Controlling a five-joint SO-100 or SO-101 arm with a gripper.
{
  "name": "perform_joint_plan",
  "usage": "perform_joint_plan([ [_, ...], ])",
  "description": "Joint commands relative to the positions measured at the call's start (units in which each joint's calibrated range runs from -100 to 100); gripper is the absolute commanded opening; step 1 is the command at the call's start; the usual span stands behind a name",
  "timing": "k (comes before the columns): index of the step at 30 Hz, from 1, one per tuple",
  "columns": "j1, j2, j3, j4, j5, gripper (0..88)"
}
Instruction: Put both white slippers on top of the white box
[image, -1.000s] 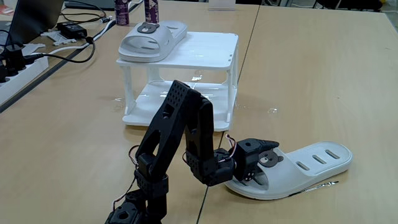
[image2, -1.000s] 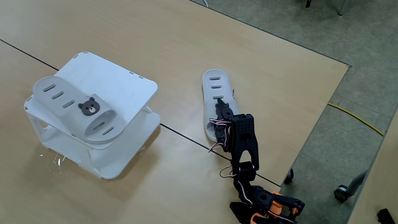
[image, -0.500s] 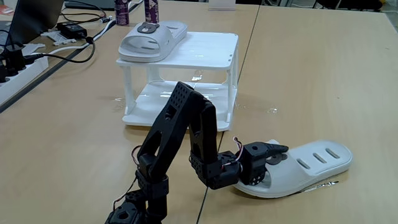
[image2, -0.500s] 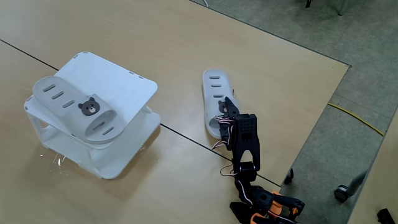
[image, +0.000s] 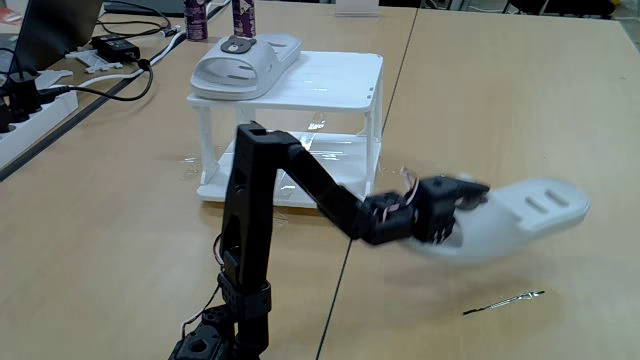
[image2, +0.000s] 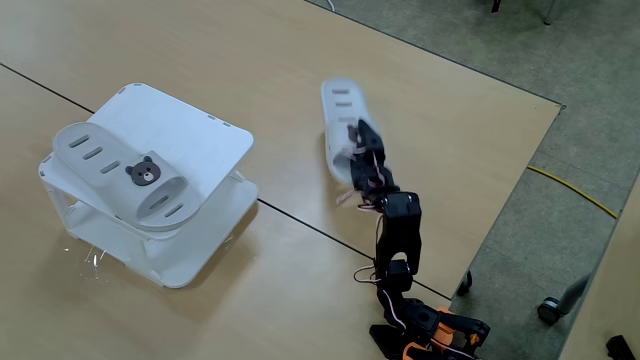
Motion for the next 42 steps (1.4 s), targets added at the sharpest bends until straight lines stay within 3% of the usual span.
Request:
perform_joint_plan([
  [1,-0.2,-17.1,-17.1,17.4,0.4,0.8],
  [13,-1.6,-38.3,-33.7,42.0,0.4,0.8],
  [17,-2.9,-38.2,-33.0,42.0,0.4,0.8],
  [32,-30.7,-29.9,-28.4,41.7,0.4,0.8],
  [42,-40.1,-28.3,-28.4,41.6,0.4,0.8],
])
